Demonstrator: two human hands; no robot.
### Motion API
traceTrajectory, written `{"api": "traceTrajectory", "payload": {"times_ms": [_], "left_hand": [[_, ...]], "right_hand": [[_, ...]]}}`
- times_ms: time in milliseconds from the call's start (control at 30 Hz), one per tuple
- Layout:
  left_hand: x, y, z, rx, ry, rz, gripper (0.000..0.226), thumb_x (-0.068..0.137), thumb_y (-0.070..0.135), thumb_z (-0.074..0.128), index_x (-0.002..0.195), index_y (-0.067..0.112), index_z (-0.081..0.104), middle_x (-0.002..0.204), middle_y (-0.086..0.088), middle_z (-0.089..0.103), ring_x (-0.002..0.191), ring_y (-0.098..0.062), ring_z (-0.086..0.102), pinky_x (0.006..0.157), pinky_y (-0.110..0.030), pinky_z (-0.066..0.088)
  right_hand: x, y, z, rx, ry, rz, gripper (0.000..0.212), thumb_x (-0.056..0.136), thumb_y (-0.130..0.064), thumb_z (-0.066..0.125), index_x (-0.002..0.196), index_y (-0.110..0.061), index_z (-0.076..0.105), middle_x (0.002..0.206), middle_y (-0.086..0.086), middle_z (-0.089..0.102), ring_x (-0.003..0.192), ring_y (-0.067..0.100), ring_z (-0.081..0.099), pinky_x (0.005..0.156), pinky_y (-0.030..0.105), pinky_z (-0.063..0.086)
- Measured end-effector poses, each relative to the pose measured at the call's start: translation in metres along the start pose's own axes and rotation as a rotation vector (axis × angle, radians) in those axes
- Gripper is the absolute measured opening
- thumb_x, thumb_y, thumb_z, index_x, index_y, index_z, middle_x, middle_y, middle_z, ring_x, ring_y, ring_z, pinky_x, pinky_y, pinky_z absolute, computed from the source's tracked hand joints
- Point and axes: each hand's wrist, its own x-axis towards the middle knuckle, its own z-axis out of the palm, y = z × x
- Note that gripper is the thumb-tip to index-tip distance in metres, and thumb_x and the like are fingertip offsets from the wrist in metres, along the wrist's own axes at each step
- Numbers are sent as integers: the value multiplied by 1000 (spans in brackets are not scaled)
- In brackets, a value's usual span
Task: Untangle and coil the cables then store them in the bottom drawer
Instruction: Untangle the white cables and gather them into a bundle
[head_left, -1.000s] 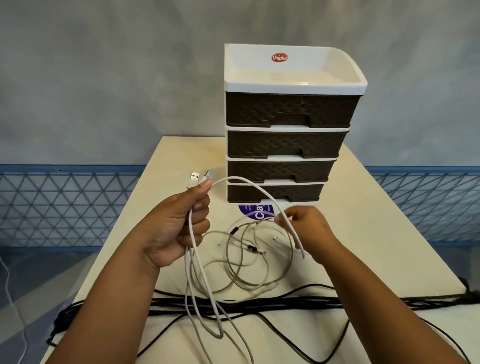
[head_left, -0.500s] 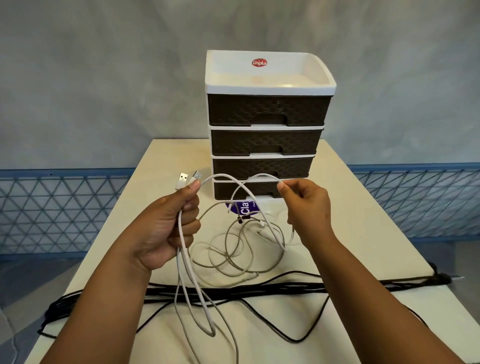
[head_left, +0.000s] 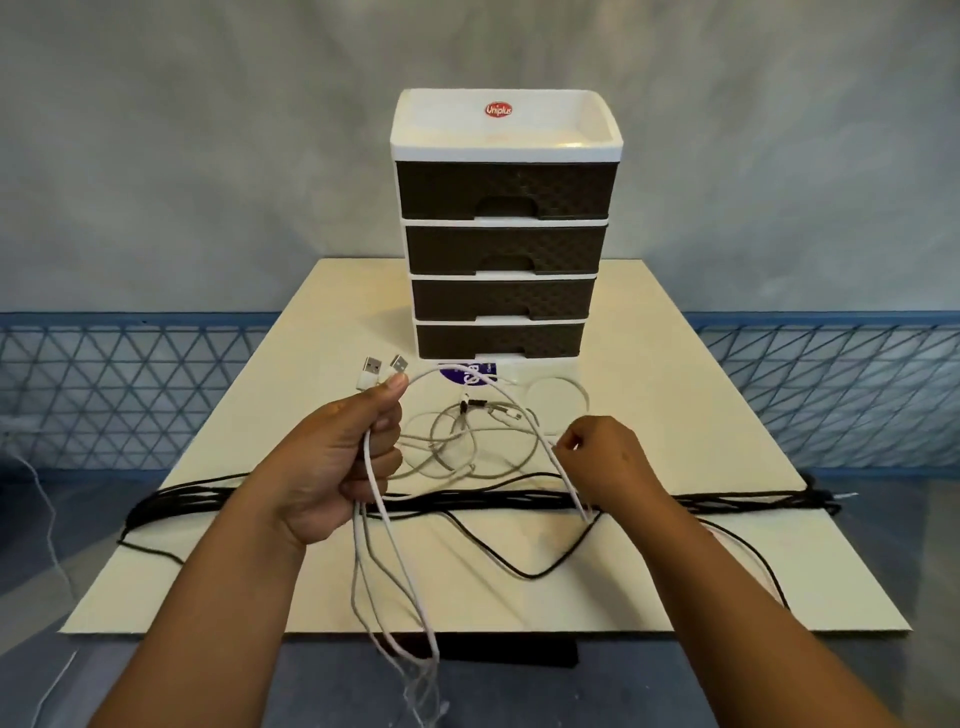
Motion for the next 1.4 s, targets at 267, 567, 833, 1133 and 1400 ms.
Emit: {"api": "traceTrajectory", "payload": {"times_ms": [267,567,833,1133,1400], "left_hand": [[-58,-38,28,-41,67,-5,37,81,44,61,58,23,40,50,8,16,49,-10,7,43,-21,4],[-91,-70,30,-45,204,-39,37,79,47,64,63,23,39,53,8,13,41,-5,11,38,-14,7],[-109,-70,28,-4,210,-30,39,84,48,61,64,22,39,54,6,13,45,-8,10,38,-16,8],[-105,-32,40,130,255,192,43,79,58,58,72,17,48,48,8,29,44,-9,19,38,-19,20],[-111,-19,48,386,166,100,40,77,55,61,70,18,47,54,4,29,46,-9,19,38,-19,20]], "right_hand": [[-50,20,-3,581,268,-45,19,97,-27,56,82,-17,49,60,4,56,38,14,54,51,29,44],[-97,55,2,267,-162,34,30,91,-30,63,73,-10,50,44,4,54,35,17,54,45,23,41],[-121,60,-4,411,-90,-9,30,95,-27,59,76,-7,47,46,3,47,38,18,44,49,30,40],[-140,45,-21,323,-806,-173,34,96,-37,58,86,-5,66,59,3,56,52,20,53,51,27,43],[-125,34,-38,1017,-505,-36,54,96,-50,36,118,-8,64,113,15,70,97,26,67,85,39,48]]}}
